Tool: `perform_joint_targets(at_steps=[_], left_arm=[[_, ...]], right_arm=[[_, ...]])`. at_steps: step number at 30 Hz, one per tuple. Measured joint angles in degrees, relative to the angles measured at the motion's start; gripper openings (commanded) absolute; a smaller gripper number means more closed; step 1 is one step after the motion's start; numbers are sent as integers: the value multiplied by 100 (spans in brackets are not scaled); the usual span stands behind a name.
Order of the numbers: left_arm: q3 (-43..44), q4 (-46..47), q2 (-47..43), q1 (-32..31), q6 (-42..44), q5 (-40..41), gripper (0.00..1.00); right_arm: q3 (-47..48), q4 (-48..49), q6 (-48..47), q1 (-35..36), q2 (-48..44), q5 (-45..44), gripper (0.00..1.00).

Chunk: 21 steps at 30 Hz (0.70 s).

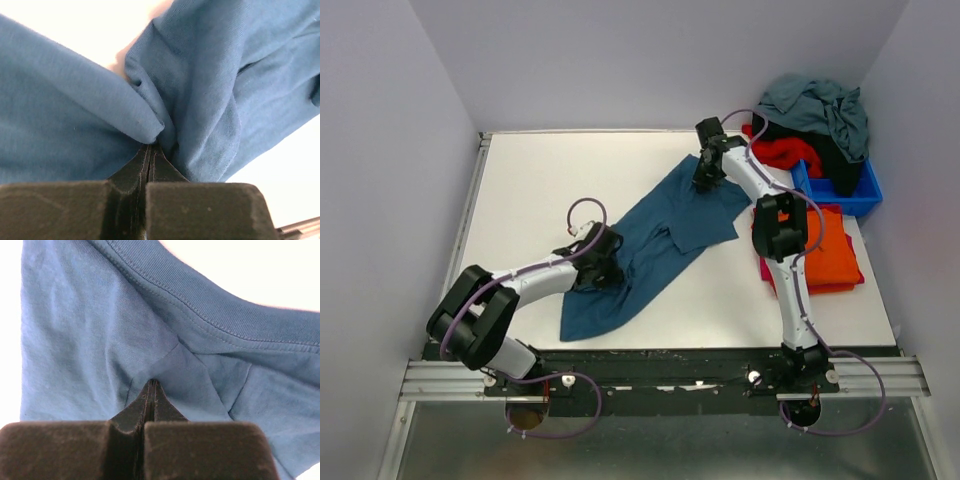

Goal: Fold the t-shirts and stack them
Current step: Rotate the tshirt 90 degrees

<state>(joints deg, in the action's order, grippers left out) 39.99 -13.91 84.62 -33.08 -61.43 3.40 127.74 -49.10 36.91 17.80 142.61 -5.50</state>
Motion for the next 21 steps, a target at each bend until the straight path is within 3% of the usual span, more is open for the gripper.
perform_joint_targets(at_steps=[5, 12, 21], left_arm=[[-92, 238, 44, -809, -984, -138, 0], [-109, 577, 223, -1637, -2033, -192, 0], [-35, 627, 313, -2100, -2708, -87, 0]], right_arm=[[535, 48, -188, 319, 315, 2, 1], [549, 372, -317, 614, 378, 310, 0], [1108, 824, -315, 776, 820, 975, 1]])
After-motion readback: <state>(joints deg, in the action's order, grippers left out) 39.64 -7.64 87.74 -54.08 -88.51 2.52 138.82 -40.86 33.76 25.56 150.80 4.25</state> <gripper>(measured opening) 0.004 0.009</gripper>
